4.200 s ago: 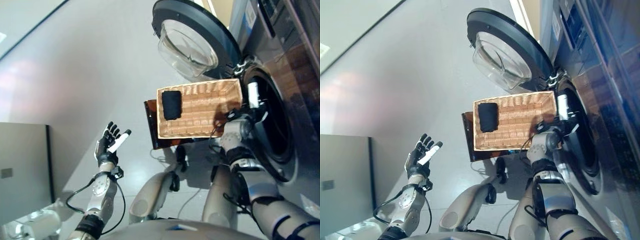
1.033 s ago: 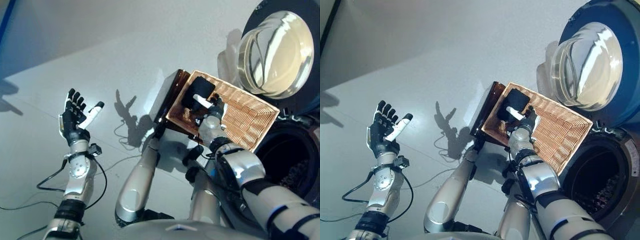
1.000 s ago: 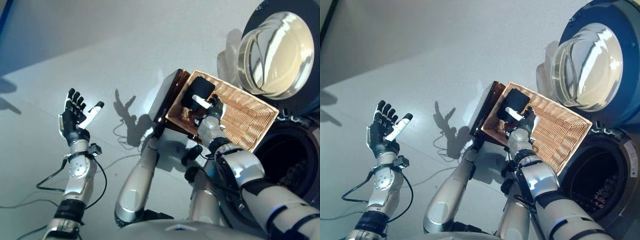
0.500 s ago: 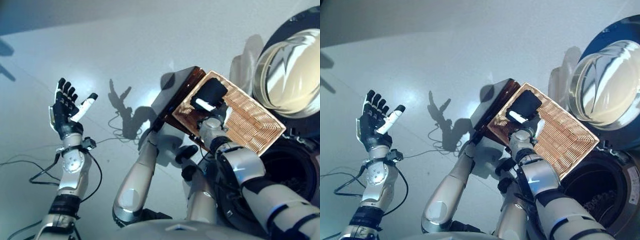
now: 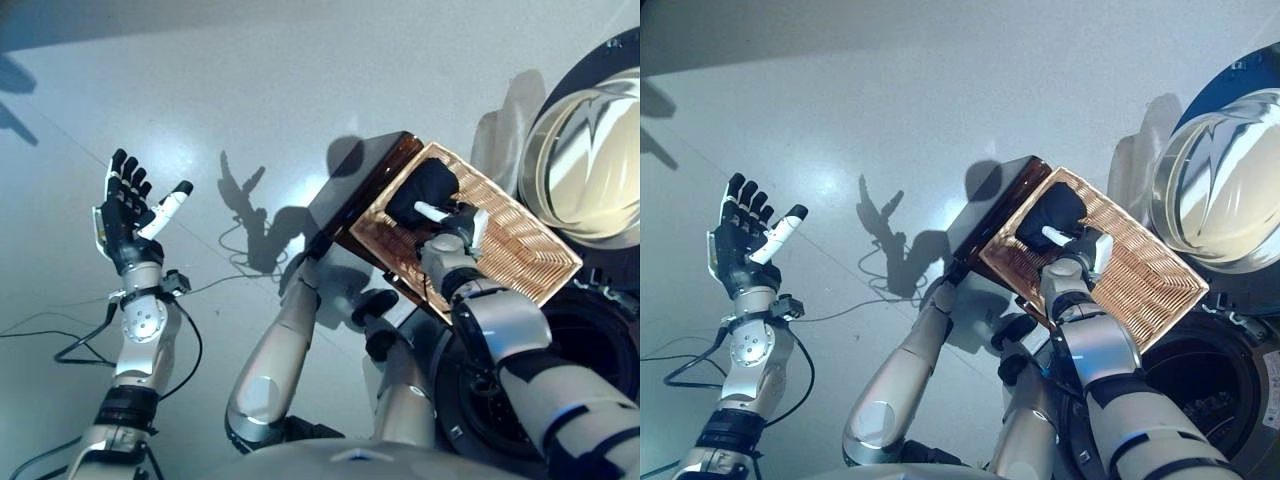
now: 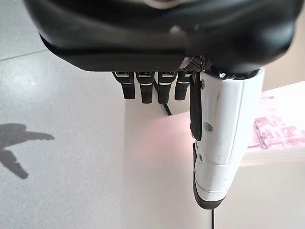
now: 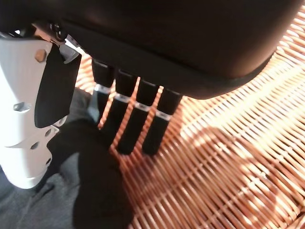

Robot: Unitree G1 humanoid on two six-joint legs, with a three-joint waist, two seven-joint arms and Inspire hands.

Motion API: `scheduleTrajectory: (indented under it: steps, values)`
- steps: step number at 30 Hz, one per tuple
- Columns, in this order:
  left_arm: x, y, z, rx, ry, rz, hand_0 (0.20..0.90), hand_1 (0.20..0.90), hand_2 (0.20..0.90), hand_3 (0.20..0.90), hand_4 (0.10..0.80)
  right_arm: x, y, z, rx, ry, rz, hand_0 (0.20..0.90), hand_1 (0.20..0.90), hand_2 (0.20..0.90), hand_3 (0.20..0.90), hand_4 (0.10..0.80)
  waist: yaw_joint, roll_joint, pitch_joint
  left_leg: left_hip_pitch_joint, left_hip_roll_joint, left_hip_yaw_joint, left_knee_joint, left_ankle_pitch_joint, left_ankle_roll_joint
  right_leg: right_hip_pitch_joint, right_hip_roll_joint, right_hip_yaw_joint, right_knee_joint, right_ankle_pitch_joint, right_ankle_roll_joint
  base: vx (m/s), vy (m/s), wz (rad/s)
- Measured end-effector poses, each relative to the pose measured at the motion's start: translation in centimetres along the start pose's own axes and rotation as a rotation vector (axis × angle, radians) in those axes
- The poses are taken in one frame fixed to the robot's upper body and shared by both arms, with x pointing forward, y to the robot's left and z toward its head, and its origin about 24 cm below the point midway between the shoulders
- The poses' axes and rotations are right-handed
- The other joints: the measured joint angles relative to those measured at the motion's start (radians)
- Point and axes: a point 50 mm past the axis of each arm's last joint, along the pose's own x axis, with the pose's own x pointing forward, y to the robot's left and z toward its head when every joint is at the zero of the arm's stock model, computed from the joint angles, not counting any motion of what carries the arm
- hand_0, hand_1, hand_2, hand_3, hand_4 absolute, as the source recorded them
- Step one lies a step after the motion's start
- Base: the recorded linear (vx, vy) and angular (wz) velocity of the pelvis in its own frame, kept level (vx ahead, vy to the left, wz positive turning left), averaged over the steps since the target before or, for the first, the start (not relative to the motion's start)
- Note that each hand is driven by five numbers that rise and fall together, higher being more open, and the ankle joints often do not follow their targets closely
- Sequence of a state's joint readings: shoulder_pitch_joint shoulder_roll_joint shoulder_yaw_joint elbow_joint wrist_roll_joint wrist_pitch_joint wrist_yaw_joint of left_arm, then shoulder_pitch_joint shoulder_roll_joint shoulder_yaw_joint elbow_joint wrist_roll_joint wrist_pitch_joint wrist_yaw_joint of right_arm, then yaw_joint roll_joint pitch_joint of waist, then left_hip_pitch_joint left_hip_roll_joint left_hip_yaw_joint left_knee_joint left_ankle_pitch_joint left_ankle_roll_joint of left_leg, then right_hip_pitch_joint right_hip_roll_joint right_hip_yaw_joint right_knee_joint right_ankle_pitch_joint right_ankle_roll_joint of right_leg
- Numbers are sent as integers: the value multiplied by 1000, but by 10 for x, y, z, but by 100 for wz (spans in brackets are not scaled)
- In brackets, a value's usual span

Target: Pick up the clothes and place them into the washing machine

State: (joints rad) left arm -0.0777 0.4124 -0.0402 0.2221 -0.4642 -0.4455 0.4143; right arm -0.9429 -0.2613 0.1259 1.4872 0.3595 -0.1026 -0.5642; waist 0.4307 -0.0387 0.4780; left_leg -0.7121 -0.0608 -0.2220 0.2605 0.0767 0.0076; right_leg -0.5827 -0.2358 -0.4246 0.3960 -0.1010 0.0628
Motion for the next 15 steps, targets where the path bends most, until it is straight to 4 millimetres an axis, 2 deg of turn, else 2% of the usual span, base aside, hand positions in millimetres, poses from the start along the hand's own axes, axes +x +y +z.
scheduleTrajectory:
  steps: [11, 15]
  values:
    - [-3, 0, -1, 3, 9, -33, 900, 900, 900, 900, 800, 0, 2, -3, -17, 12, 25, 200, 200, 200, 200, 300, 5, 13, 7, 45, 5, 33, 1, -4, -1, 22, -5, 33, 13, -1, -1, 0, 9, -7]
    - [-5, 1, -3, 8, 15, -45, 900, 900, 900, 900, 800, 0, 0, -13, -21, 34, 38, 200, 200, 200, 200, 300, -1, 23, 10, 91, 5, 46, -2, -9, 5, 58, -8, 43, 11, -1, -1, 1, 6, -7]
